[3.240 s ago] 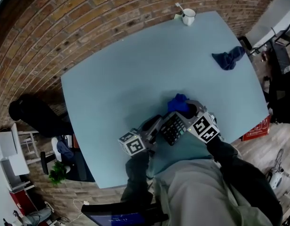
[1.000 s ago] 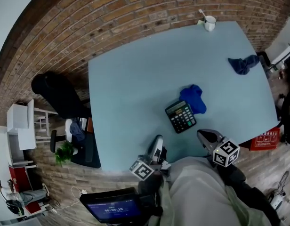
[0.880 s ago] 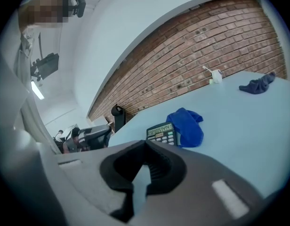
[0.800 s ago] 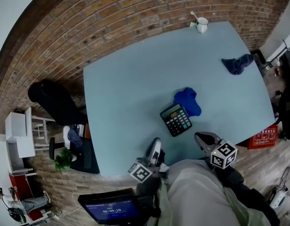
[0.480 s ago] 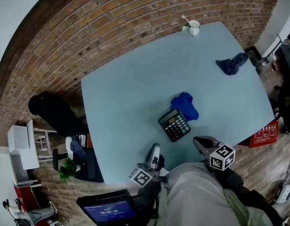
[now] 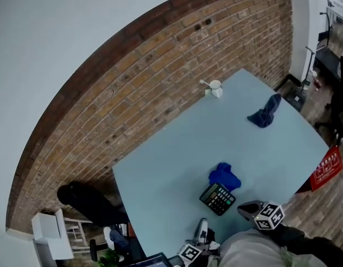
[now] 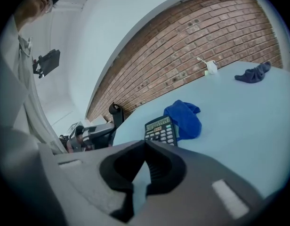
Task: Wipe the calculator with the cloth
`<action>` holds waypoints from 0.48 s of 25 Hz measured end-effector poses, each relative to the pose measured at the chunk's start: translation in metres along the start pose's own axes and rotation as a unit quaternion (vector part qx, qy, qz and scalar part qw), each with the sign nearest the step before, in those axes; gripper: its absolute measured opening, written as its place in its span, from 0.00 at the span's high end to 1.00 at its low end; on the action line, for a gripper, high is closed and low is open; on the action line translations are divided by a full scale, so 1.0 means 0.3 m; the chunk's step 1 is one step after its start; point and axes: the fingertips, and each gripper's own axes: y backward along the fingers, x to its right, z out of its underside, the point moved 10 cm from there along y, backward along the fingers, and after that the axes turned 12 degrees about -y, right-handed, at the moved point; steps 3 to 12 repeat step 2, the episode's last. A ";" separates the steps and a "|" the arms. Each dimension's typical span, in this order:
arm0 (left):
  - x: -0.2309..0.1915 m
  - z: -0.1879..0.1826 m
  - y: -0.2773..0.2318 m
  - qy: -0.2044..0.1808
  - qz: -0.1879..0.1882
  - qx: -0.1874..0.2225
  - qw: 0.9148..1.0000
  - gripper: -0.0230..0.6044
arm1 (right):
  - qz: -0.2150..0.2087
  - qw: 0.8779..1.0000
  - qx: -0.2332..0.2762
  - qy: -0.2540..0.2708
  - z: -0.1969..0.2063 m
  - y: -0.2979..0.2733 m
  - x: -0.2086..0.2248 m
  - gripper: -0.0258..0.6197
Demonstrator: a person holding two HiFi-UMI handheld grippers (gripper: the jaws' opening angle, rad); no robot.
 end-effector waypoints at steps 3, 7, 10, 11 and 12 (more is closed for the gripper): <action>0.029 -0.005 -0.044 -0.004 0.018 0.000 1.000 0.96 | -0.006 1.000 0.002 0.014 -0.019 0.018 -0.003 0.96; 0.029 -0.005 -0.044 -0.004 0.018 0.000 1.000 0.96 | -0.006 1.000 0.002 0.014 -0.019 0.018 -0.003 0.96; 0.029 -0.005 -0.044 -0.004 0.018 0.000 1.000 0.96 | -0.006 1.000 0.002 0.014 -0.019 0.018 -0.003 0.96; 0.029 -0.005 -0.044 -0.004 0.018 0.000 1.000 0.96 | -0.006 1.000 0.002 0.014 -0.019 0.018 -0.003 0.96; 0.029 -0.005 -0.044 -0.004 0.018 0.000 1.000 0.96 | -0.006 1.000 0.002 0.014 -0.019 0.018 -0.003 0.96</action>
